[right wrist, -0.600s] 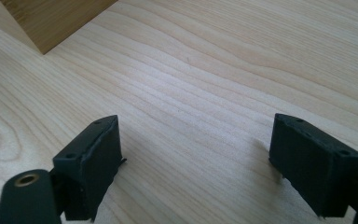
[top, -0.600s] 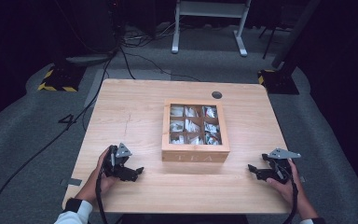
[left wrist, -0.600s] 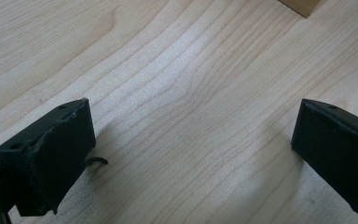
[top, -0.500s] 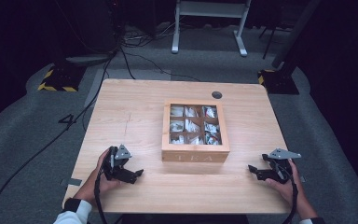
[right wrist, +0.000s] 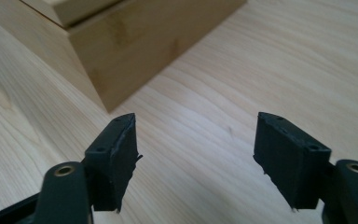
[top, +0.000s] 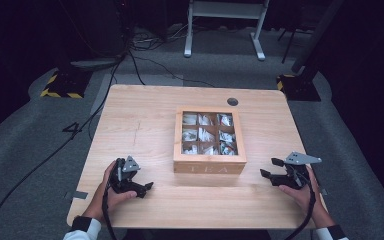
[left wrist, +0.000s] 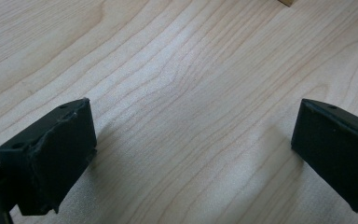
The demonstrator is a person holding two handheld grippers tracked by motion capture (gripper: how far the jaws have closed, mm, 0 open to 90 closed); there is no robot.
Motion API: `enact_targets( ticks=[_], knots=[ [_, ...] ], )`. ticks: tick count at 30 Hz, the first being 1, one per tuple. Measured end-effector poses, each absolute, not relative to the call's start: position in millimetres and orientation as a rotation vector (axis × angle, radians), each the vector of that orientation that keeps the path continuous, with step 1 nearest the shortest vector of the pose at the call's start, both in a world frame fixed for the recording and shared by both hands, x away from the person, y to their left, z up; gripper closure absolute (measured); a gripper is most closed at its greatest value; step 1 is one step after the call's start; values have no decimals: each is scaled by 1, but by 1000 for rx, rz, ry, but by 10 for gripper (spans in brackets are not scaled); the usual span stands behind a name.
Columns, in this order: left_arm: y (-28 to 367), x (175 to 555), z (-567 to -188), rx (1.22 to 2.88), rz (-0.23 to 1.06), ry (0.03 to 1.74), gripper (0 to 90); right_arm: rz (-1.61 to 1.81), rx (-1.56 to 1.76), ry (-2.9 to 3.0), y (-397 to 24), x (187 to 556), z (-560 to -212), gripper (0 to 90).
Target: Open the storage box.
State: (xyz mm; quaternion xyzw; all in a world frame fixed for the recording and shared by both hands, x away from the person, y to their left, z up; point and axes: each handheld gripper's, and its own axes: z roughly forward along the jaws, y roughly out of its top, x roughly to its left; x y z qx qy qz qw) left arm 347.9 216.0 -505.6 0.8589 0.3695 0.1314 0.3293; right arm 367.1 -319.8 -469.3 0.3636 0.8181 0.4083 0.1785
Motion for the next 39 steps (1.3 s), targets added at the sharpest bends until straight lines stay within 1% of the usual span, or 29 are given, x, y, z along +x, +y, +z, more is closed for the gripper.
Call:
enact_targets(
  ticks=[10, 15, 20, 26, 33, 36, 39],
  knots=[
    [216, 346, -506, 2239, 354, 982, 5, 1249, 889, 2347, -288, 369, -450, 331],
    [217, 345, -505, 2244, 350, 980, 6, 1245, 841, 2376, -274, 365, -449, 332],
    [217, 346, -505, 2244, 349, 979, 5, 1255, 815, 2387, -264, 367, -447, 375],
    [217, 346, -505, 2244, 349, 979, 5, 1244, 814, 2401, -257, 372, -449, 398],
    [217, 346, -505, 2244, 347, 978, 5, 1227, 824, 2390, -250, 378, -451, 399],
    [217, 346, -505, 2244, 347, 979, 5, 1226, 823, 2391, -249, 380, -451, 363],
    [217, 346, -505, 2244, 349, 979, 5, 1233, 828, 2387, -248, 380, -450, 355]
  ],
)
